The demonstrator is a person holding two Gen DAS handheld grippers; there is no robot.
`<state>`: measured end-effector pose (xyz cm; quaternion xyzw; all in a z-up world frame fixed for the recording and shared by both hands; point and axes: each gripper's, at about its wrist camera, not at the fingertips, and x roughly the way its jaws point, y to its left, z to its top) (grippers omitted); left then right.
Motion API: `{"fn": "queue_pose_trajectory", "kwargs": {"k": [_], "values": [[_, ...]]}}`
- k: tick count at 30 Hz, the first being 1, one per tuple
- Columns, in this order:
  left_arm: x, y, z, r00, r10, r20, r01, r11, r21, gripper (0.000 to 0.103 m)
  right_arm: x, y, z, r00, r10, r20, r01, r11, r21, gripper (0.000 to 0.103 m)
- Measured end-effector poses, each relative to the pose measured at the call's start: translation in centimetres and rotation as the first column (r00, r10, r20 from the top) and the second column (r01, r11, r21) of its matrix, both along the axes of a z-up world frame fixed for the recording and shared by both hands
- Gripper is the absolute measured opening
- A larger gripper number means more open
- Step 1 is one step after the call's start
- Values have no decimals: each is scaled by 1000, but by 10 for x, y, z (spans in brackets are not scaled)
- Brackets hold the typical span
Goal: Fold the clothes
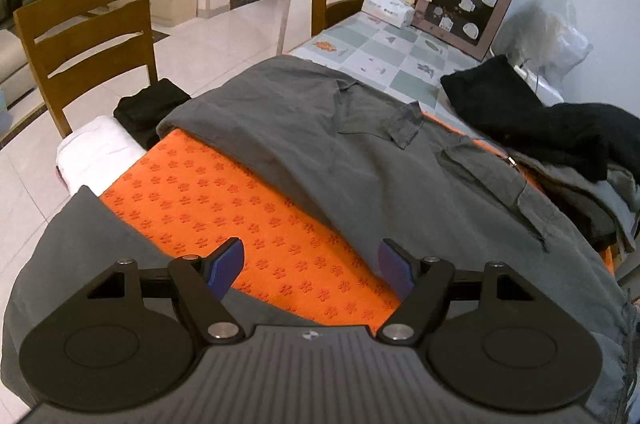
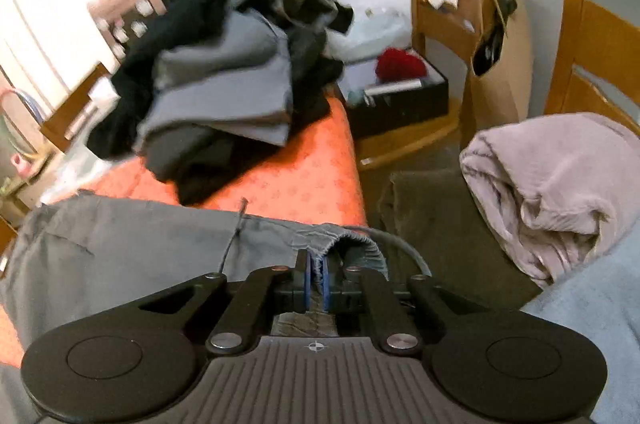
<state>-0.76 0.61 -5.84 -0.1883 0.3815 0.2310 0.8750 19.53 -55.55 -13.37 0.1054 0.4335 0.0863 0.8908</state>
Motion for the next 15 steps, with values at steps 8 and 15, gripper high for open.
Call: {"fn": "queue_pose_trajectory", "kwargs": {"k": [8,15], "values": [[13,14,-41,999,5,-39,-6,1000,-20,80,-3,18,-23,999,25,20,-21,986,-163,21],[22,34,-61,1000,-3,12,4,997,-74,74,-34,38,32,994,74,78,-52,968,-246,47]]}}
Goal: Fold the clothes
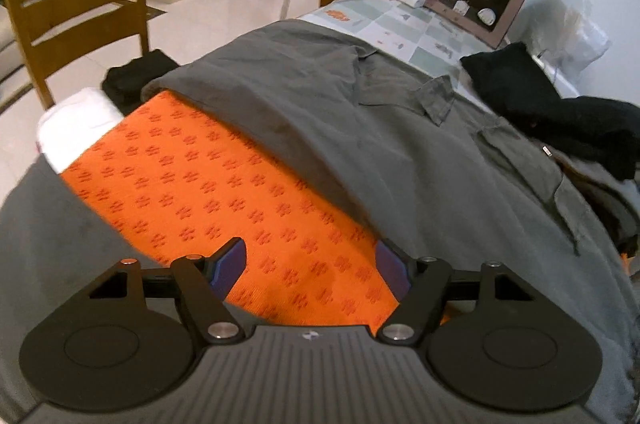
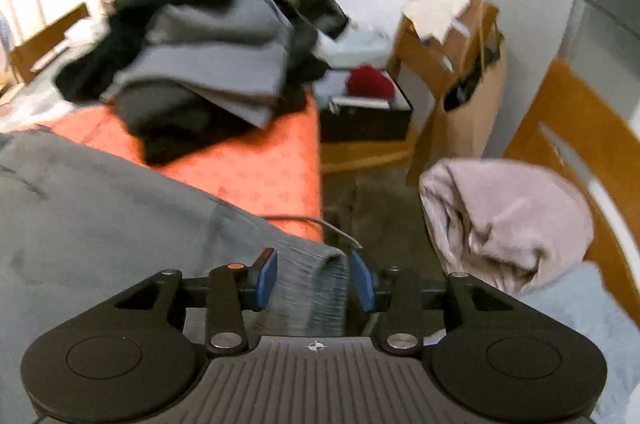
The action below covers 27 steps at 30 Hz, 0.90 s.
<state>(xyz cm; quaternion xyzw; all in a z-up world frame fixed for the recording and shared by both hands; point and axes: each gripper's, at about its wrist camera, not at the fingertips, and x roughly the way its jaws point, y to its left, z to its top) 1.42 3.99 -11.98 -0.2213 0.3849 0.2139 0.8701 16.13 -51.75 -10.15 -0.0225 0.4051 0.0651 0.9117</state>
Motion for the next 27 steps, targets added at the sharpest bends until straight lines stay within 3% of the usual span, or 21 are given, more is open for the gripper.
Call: {"fn": "queue_pose_trajectory", "kwargs": {"k": [4,8,12,17,21,23,24,27], "values": [[4,5,-2,999,-31,36,33,999,-40,69,-16,41,25,984,177,6,-177,981,82,49],[2,1,-3,996,-75,53,78,995,-65,69,-24,100,28,926,376,4,-372,914,164,49],[-5,-9,-3,990,-127,65,131,989,-70,69,-31,167,21,820,572,1,-561,803,201,49],[-16,-24,-5,976,-204,81,210,976,-67,69,-39,238,5,664,748,-10,-737,656,161,49],[-23,-41,-3,946,-310,93,314,949,-29,69,-45,275,-12,546,837,-47,-832,548,87,47],[-25,-49,-3,928,-359,102,364,931,-30,69,-46,284,-21,509,857,-79,-857,513,37,21],[-26,-53,-4,916,-386,107,392,919,-36,69,-45,287,-24,510,855,-93,-858,513,15,6],[-23,-72,-8,869,-482,114,489,871,-49,70,-40,279,-18,538,840,-73,-840,541,34,3]]}}
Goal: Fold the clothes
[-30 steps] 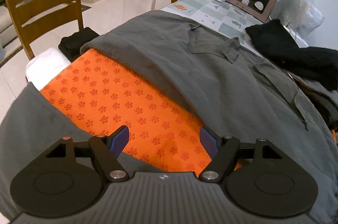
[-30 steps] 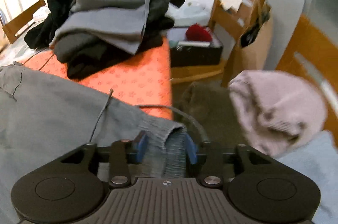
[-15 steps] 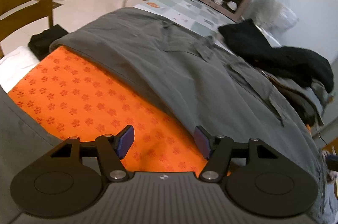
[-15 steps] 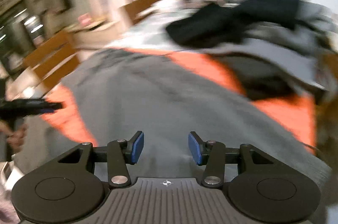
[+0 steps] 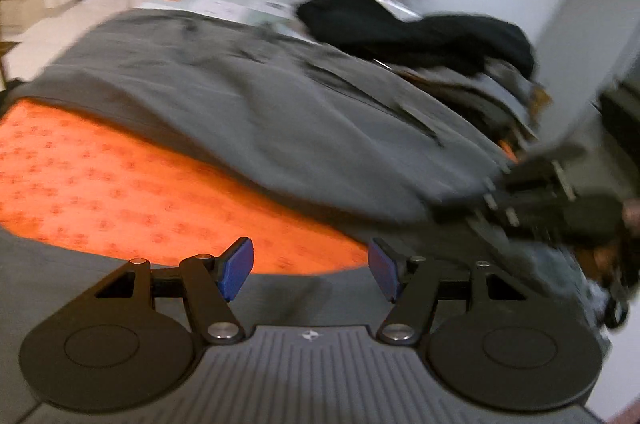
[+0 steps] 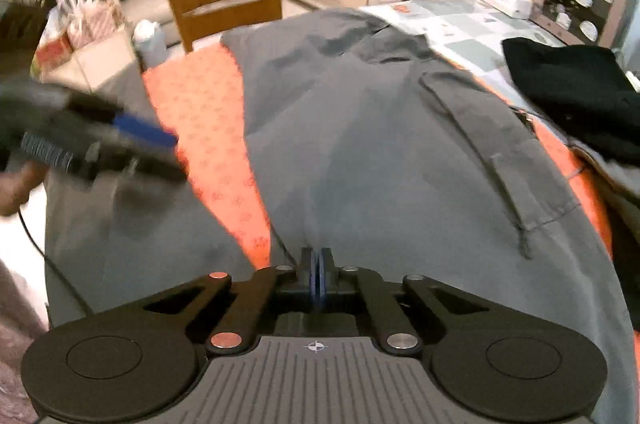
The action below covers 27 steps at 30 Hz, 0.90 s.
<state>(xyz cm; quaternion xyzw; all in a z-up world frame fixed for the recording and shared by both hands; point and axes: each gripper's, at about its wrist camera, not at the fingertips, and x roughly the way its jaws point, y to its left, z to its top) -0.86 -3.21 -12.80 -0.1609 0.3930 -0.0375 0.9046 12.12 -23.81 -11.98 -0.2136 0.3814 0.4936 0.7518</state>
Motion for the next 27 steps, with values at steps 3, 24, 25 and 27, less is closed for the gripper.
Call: {"fn": "queue_pose_trajectory", "kwargs": {"k": [3,24,25,27], "values": [[9,-22,-5,994,-111,6,111,994,23,72,3,-11,11,999,-41,13,40,999,30,3],[66,-44,-55,979,-205,9,181,842,-508,9,20,-34,27,988,-112,-103,128,978,166,7],[62,-45,-52,980,-197,11,176,846,-503,9,23,-39,28,985,-130,-110,148,973,175,13],[54,-49,-45,983,-185,14,169,861,-480,9,30,-49,30,977,-175,-120,195,963,185,21]]}}
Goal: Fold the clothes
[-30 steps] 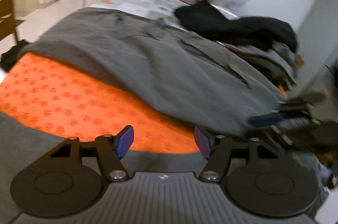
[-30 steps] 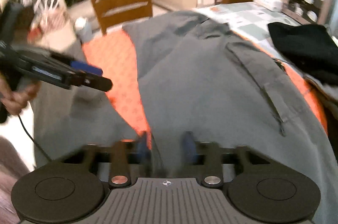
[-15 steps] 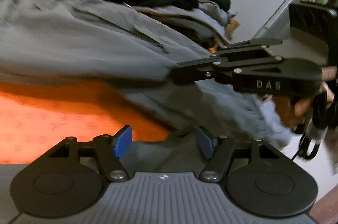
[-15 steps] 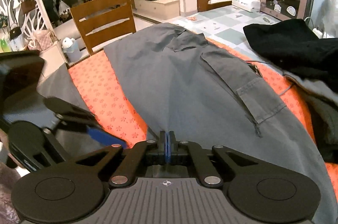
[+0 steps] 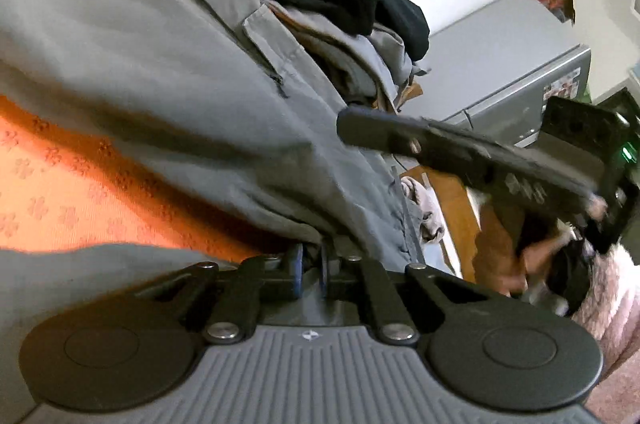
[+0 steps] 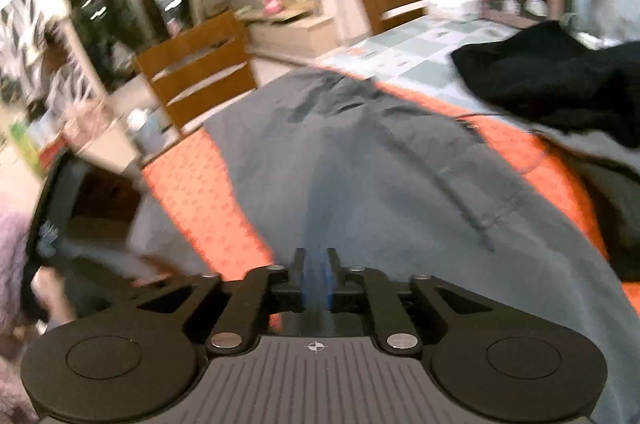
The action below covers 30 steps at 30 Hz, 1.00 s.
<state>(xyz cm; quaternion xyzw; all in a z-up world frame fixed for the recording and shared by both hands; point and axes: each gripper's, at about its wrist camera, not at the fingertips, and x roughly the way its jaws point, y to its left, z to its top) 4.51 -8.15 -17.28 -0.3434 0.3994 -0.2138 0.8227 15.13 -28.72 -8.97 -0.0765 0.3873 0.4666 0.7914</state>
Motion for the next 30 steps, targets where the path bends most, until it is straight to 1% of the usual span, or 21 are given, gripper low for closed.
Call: {"fn": "queue_pose_trajectory", "kwargs": {"k": [2,4,6,7,9,11,13,16,19,22,25,27,28,30], "values": [[-9,-4,8,1000,19,-1,-19,999,31,9,11,-10,-2,997,-74,11,75,997,-31,21],[-17,-7,15,999,38,-1,-38,998,57,8,26,-17,-9,988,-148,43,151,984,-95,24],[-23,-10,21,999,52,5,-52,996,76,8,42,-25,-21,974,-212,78,222,963,-151,26],[-25,-13,24,999,51,14,-52,994,100,8,50,-28,-28,968,-237,88,249,952,-177,26],[-27,-19,28,999,43,28,-47,989,140,8,64,-32,-41,955,-278,107,295,929,-223,26],[-31,-21,29,999,34,29,-38,987,159,8,76,-36,-54,945,-308,113,327,909,-259,26],[-32,-22,26,1000,22,16,-24,985,171,8,83,-39,-64,941,-323,100,338,900,-275,23],[-34,-21,19,1000,8,-16,-5,984,178,8,86,-37,-72,941,-327,93,340,897,-284,24],[-35,-24,17,999,-12,-34,18,978,209,8,85,-37,-72,942,-323,95,336,896,-289,25],[-41,-23,20,999,-31,-33,38,969,244,9,84,-37,-70,945,-310,102,326,898,-294,25],[-51,-8,30,999,9,-38,1,971,240,9,74,-36,-60,948,-295,122,318,904,-286,26],[-59,12,40,997,67,-43,-54,968,246,12,63,-36,-49,948,-291,126,315,913,-258,26],[-62,24,45,994,106,-41,-92,962,256,13,55,-36,-42,951,-286,119,307,922,-235,26],[-69,52,55,981,192,-39,-174,945,276,21,38,-34,-28,958,-265,107,282,941,-186,26]]}}
